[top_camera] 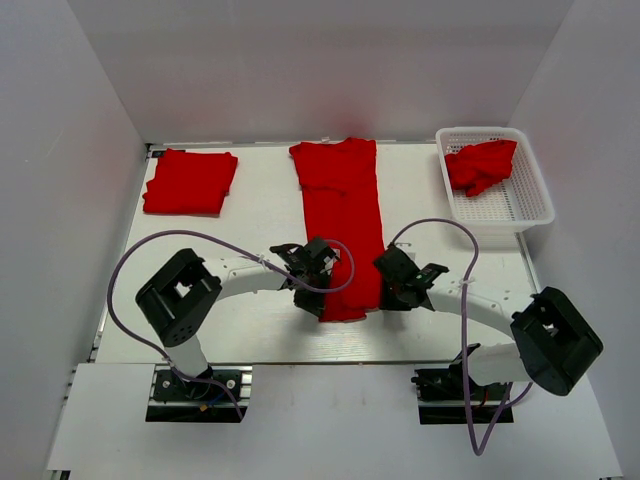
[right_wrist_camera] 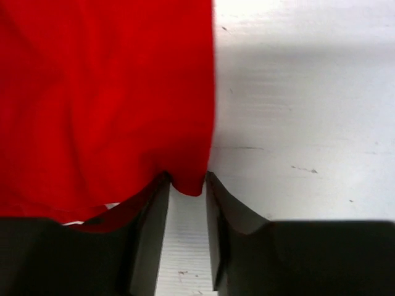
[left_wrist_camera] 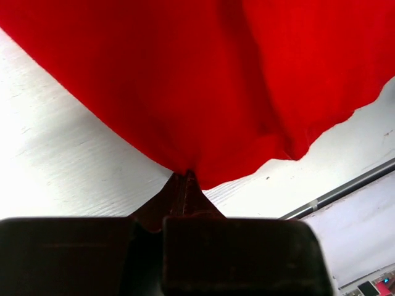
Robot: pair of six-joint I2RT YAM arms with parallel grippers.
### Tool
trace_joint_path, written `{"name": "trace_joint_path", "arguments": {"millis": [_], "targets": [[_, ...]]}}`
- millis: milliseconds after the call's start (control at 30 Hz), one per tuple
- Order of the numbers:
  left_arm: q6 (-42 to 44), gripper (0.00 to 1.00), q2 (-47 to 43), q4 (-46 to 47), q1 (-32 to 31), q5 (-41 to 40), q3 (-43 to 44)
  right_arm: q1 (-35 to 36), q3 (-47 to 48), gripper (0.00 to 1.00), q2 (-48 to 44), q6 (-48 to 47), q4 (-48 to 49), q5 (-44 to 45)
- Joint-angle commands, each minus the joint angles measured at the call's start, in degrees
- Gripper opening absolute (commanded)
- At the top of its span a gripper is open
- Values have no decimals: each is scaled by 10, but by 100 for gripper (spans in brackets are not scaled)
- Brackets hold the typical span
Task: Fold and stack the t-shirts
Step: Grab the bottom of the folded rectangular tshirt with both arms
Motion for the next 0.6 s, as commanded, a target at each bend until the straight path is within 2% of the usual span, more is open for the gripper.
{"name": "trace_joint_path", "arguments": {"millis": [0, 33, 67, 133, 167, 200, 400, 567], "targets": [[5, 0, 45, -28, -12, -15, -36, -2, -3, 34, 17, -19, 34, -18], [0, 0, 45, -34, -12, -23, -36, 0, -6, 31, 15, -22, 36, -15], [0, 0, 40, -34, -12, -29, -36, -1, -9, 22, 14, -25, 39, -12], [0, 0, 33, -39, -7, -45, -36, -2, -13, 15, 8, -33, 49, -12], [0, 0, 33, -45, -7, -45, -30, -2, -16, 5, 6, -37, 54, -13], [0, 0, 26, -45, -7, -52, -29, -2, -19, 0, 3, -41, 57, -14], [11, 0, -5, -78, -7, -70, 0, -1, -26, 0, -33, -49, 46, -11], [17, 0, -16, -83, 3, -62, 32, -1, -32, 0, -103, -73, 50, 4]]}}
